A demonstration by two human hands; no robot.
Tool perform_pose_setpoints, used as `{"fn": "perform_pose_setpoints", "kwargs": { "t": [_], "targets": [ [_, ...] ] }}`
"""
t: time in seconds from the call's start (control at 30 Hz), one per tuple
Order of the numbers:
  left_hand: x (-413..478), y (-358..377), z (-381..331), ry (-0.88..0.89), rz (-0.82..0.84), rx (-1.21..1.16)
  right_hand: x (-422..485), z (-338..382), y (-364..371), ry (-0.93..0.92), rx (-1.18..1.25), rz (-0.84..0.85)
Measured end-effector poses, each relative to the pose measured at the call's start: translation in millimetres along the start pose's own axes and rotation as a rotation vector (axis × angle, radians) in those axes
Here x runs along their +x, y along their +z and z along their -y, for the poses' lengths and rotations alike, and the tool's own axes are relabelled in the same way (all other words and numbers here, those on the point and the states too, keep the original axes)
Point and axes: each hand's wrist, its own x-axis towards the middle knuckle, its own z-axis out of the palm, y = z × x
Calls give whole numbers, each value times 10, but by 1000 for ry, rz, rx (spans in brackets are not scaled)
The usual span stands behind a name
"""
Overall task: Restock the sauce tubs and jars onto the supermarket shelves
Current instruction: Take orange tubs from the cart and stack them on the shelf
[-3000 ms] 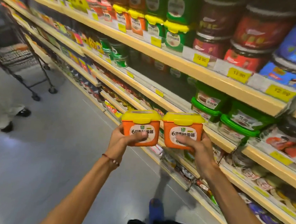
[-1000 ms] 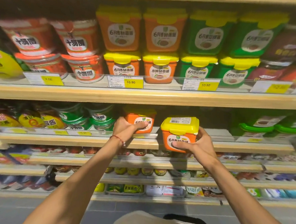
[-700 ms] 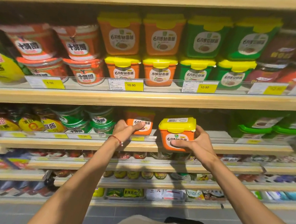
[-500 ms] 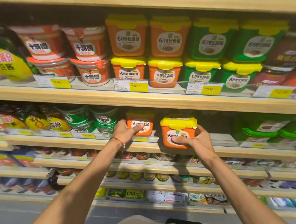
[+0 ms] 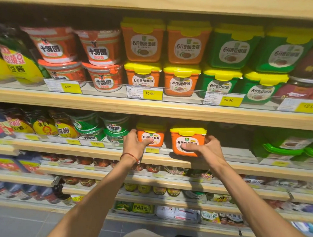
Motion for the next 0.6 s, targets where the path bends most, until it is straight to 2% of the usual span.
{"fn": "perform_pose_setpoints", "kwargs": {
  "t": [0.33,0.4,0.53,0.6],
  "targets": [
    [-177,161,38,-66,-175,-342,144,2,72,61,-20,15],
    [-245,138,37,-18,-230,-361,135,10,82,63,-13,22],
    [-438,106,-30,194,-418,-222,89,23,80,50,9,20],
    [-510,128,-98,247,-390,-221,54,26,69,35,30,21]
  ]
}}
